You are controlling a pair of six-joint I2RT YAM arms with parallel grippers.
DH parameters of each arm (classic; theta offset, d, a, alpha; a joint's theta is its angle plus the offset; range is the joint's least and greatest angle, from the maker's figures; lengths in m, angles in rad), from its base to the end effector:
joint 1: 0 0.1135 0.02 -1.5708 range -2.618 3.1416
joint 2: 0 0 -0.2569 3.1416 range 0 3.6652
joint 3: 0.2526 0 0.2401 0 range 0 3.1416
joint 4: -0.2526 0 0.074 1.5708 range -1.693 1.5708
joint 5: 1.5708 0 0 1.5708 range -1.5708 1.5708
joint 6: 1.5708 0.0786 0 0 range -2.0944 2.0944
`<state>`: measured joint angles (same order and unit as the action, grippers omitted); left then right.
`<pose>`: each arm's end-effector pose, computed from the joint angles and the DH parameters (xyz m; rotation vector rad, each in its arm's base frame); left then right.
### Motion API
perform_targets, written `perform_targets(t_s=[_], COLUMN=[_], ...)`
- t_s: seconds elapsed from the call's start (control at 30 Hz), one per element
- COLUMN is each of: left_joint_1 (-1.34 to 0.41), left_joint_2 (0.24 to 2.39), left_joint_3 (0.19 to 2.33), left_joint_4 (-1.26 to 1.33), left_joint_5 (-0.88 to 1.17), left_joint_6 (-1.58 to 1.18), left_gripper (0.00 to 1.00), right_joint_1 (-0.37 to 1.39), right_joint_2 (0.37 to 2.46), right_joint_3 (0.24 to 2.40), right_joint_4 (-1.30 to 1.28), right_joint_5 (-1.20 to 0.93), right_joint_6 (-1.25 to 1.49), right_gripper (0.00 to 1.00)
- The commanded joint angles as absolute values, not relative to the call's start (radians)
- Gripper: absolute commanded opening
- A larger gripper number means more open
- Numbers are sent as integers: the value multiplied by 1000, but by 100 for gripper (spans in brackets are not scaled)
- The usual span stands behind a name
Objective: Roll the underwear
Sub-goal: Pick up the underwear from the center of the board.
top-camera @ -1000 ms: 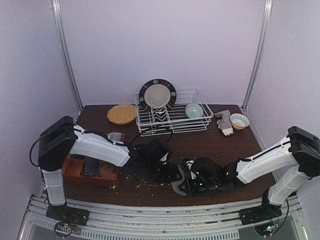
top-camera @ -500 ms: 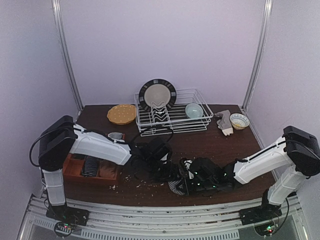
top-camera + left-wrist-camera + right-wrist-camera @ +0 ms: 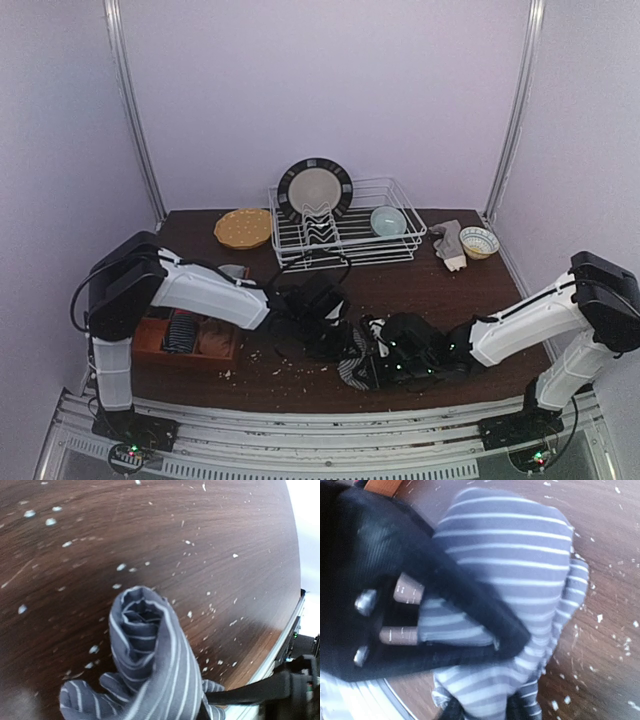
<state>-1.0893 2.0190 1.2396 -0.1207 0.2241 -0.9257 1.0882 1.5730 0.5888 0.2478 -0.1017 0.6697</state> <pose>0.1848 -0.3914 0.1063 0.3380 2.7795 -0.9925 0.1377 0.2801 0.1078 -0.5795 2.4552 0.9427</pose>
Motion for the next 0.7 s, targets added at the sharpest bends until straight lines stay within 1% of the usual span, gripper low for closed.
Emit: perform_targets(t_s=[0.0, 0.07, 0.13, 0.23, 0.33, 0.4, 0.47, 0.53, 0.67], left_joint_1=[-1077, -1068, -1061, -1058, -1058, -1053, -1028, -979, -813], left_joint_2=[1900, 1782, 1681, 1540, 1415, 1315, 1200, 1071, 865], left_joint_3=[1119, 1068, 1036, 1028, 1022, 985, 934, 885, 834], left_joint_4=[-171, -199, -267, -412, -606, -718, -784, -819, -860], left_joint_5=[106, 58, -3, -116, -275, -387, -444, -463, -445], left_joint_6=[-860, -808, -757, -666, -680, -720, -738, -740, -685], left_gripper=[0, 0, 0, 0, 0, 0, 0, 0, 0], right_joint_1=[1097, 1097, 1098, 1104, 1104, 1102, 1102, 1101, 1098], right_joint_2=[1408, 1322, 1241, 1127, 1041, 1018, 1018, 1032, 1091], right_joint_3=[589, 600, 606, 590, 512, 477, 453, 432, 418], right_joint_4=[44, -4, -42, -72, 9, 53, 96, 136, 196], right_joint_5=[-130, -127, -115, -41, 40, 55, 53, 46, 9], right_joint_6=[598, 568, 530, 480, 462, 454, 445, 442, 441], right_gripper=[43, 49, 51, 52, 52, 52, 52, 52, 51])
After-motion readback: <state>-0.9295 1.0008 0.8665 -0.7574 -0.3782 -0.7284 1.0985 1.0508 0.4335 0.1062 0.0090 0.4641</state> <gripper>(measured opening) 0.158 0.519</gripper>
